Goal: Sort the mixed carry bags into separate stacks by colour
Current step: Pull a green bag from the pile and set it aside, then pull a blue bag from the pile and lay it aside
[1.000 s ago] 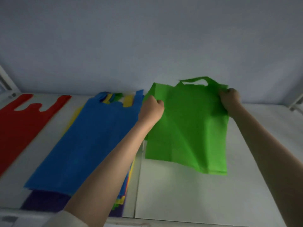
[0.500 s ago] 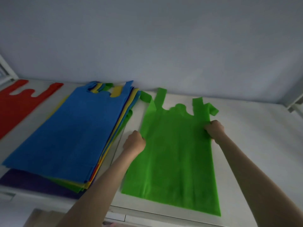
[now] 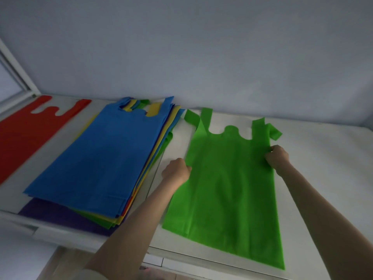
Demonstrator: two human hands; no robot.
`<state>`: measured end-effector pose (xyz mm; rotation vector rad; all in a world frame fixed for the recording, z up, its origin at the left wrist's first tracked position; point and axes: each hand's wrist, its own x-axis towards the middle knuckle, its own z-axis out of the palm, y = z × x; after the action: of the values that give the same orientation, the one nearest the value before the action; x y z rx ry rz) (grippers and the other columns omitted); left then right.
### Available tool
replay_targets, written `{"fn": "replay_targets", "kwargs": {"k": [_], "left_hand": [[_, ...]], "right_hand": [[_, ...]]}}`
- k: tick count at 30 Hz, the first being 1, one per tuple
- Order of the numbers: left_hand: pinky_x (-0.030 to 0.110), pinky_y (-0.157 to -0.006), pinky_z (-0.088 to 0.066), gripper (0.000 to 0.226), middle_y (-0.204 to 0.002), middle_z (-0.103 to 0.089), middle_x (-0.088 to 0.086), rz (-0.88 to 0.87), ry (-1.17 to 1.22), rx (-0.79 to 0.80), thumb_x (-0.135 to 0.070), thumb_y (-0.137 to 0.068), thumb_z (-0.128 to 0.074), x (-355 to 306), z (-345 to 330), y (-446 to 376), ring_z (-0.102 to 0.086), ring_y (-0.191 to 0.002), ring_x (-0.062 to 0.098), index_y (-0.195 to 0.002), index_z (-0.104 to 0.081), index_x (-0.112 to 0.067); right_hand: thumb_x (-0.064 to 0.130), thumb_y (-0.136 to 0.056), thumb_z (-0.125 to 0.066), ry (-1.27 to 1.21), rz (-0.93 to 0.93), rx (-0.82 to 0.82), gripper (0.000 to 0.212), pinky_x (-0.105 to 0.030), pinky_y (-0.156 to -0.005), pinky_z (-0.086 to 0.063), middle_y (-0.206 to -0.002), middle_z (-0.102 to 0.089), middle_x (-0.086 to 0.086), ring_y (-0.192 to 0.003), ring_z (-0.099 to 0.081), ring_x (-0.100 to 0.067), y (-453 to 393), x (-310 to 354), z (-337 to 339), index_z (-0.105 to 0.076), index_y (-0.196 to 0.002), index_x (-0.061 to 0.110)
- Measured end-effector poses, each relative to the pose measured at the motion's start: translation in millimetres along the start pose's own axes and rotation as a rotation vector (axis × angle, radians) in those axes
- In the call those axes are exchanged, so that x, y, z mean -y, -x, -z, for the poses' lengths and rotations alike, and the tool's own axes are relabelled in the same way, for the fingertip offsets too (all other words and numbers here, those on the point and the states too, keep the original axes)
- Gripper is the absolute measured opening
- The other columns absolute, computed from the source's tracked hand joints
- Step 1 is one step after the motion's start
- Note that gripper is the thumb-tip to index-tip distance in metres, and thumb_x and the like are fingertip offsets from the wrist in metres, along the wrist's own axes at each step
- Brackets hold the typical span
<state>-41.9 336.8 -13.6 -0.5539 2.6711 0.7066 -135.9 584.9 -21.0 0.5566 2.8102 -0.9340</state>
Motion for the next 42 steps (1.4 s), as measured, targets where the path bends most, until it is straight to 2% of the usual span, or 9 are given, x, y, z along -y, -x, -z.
{"fn": "replay_targets", "kwargs": {"k": [3,6,9,12,17,22,28,34,42], "left_hand": [[0.021,-0.043,-0.025,0.032,-0.061,-0.038,-0.003,-0.013,-0.031,0.006,-0.034,-0.1,-0.04,3,2,-1,-0.033,-0.047,0.008,-0.083,-0.05,-0.009],[0.022,-0.044,-0.028,0.04,-0.062,-0.042,-0.002,-0.059,-0.082,-0.032,-0.037,-0.1,-0.038,8,8,-3,-0.04,-0.051,0.011,-0.1,-0.059,-0.002],[0.03,-0.062,-0.044,0.042,-0.09,-0.065,0.01,-0.101,-0.121,-0.095,-0.032,-0.101,-0.037,18,27,-6,-0.063,-0.084,0.026,-0.109,-0.059,0.002],[0.033,-0.073,-0.044,0.038,-0.114,-0.062,0.013,-0.091,-0.134,-0.144,-0.03,-0.101,-0.036,32,61,-15,-0.061,-0.107,0.03,-0.114,-0.056,0.0],[0.025,-0.051,-0.03,0.033,-0.073,-0.047,0.004,-0.121,-0.172,-0.32,-0.021,-0.1,-0.037,85,133,-37,-0.047,-0.063,0.022,-0.072,-0.042,-0.005],[0.037,-0.071,-0.041,0.029,-0.116,-0.059,0.018,-0.09,-0.236,-0.399,-0.019,-0.099,-0.037,157,179,-56,-0.057,-0.105,0.035,-0.111,-0.053,0.003],[0.041,-0.098,-0.042,0.044,-0.135,-0.047,0.019,-0.021,-0.233,-0.213,-0.029,-0.098,-0.045,215,184,-70,-0.047,-0.126,0.035,-0.13,-0.042,0.002],[0.041,-0.097,-0.043,0.048,-0.138,-0.039,0.017,-0.049,-0.212,-0.15,-0.029,-0.097,-0.049,226,177,-78,-0.046,-0.127,0.032,-0.133,-0.035,-0.001],[0.037,-0.088,-0.047,0.043,-0.133,-0.043,0.016,-0.1,-0.209,-0.149,-0.026,-0.096,-0.051,229,176,-83,-0.052,-0.118,0.031,-0.129,-0.037,-0.001]], "right_hand": [[0.0,-0.092,-0.039,0.025,-0.031,0.001,0.035,-0.04,-0.084,-0.046,-0.123,-0.054,-0.03,-0.099,-0.053,-0.034,2,1,1,-0.048,-0.124,-0.01],[0.001,-0.093,-0.039,0.098,-0.074,-0.027,0.042,-0.043,-0.094,-0.041,-0.134,-0.044,-0.031,-0.12,-0.046,-0.039,11,12,-2,-0.035,-0.133,-0.01],[0.004,-0.09,-0.045,0.264,-0.016,-0.182,0.053,-0.046,-0.107,-0.031,-0.143,-0.03,-0.028,-0.134,-0.028,-0.039,26,37,-10,-0.026,-0.139,-0.007],[0.004,-0.088,-0.045,0.336,0.15,-0.181,0.047,-0.043,-0.106,-0.033,-0.141,-0.037,-0.024,-0.134,-0.029,-0.036,37,79,-25,-0.04,-0.135,-0.002],[0.003,-0.088,-0.041,0.205,0.388,-0.149,0.038,-0.037,-0.102,-0.036,-0.131,-0.051,-0.022,-0.126,-0.041,-0.035,55,179,-70,-0.053,-0.125,0.0],[0.002,-0.088,-0.04,0.111,0.472,-0.097,0.039,-0.036,-0.102,-0.033,-0.131,-0.051,-0.021,-0.125,-0.041,-0.035,93,251,-133,-0.049,-0.126,0.002],[0.01,-0.095,-0.039,0.252,0.29,0.102,0.039,-0.036,-0.104,-0.034,-0.137,-0.043,-0.024,-0.129,-0.039,-0.036,110,270,-181,-0.04,-0.13,-0.006],[0.007,-0.092,-0.041,0.312,0.19,-0.017,0.045,-0.036,-0.108,-0.032,-0.142,-0.034,-0.021,-0.133,-0.031,-0.034,113,279,-200,-0.034,-0.136,-0.002],[-0.007,-0.086,-0.039,0.228,0.584,0.048,0.047,-0.034,-0.102,-0.038,-0.129,-0.05,-0.013,-0.125,-0.042,-0.029,122,284,-223,-0.052,-0.128,0.008]]}}
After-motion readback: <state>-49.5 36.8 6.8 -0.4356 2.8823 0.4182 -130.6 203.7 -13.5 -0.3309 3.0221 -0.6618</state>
